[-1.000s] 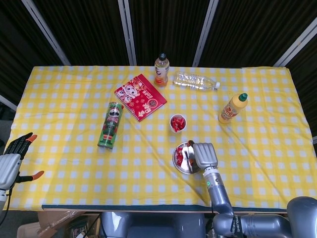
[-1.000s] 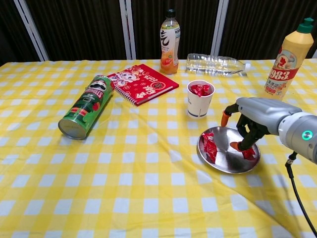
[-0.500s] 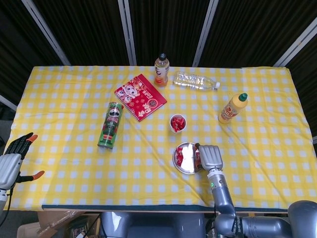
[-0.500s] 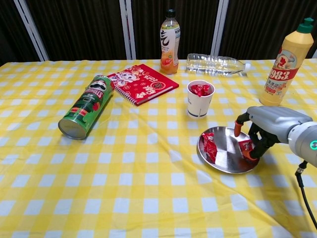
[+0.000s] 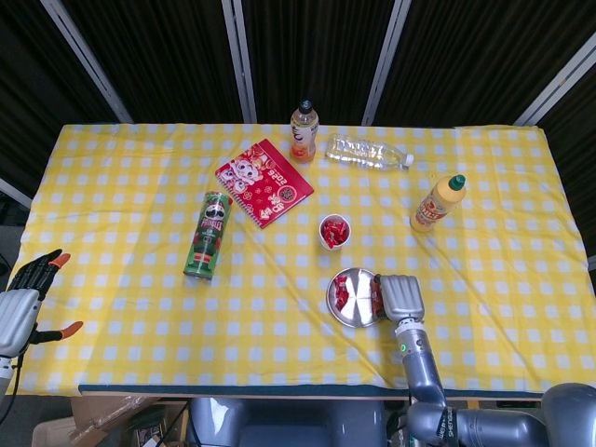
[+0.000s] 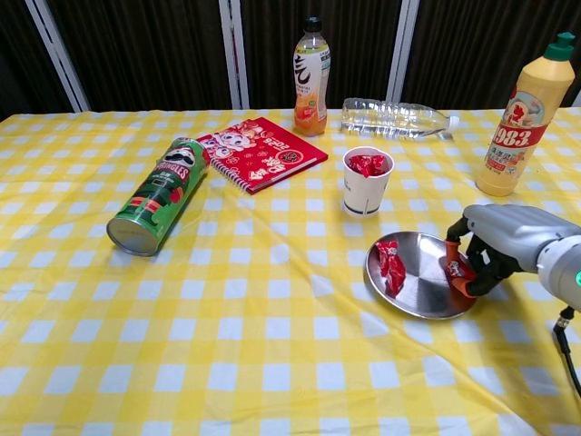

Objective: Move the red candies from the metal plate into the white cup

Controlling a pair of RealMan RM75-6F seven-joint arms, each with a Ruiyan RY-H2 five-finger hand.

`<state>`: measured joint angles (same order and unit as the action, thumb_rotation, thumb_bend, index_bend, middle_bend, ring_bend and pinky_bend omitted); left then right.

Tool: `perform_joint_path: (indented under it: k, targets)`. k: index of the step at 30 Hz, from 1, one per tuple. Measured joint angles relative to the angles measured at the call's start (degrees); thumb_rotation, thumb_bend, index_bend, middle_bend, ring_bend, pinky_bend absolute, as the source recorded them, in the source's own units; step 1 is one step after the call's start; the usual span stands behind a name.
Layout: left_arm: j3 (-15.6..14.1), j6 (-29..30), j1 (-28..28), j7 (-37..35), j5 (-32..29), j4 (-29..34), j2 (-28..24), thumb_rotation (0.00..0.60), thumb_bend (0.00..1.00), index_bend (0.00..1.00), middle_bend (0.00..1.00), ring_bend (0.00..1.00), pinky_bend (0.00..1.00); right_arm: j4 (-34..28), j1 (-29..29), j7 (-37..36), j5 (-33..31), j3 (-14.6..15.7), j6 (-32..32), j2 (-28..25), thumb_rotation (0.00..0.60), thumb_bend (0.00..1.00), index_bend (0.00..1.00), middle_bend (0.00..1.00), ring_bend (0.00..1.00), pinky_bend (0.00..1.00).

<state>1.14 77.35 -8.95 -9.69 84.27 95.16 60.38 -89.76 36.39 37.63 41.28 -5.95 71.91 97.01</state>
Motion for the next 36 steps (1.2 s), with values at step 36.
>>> perform_joint_path:
  k: [36]
  targets:
    - [0.2, -2.7, -0.9, 0.2, -2.0, 1.2, -0.6, 0.600, 0.03, 0.00, 0.00, 0.00, 0.00, -0.5, 13.5, 2.4, -10.1, -18.1, -9.2, -5.6, 0.600, 0.56, 0.57, 0.78, 0.78, 0.88]
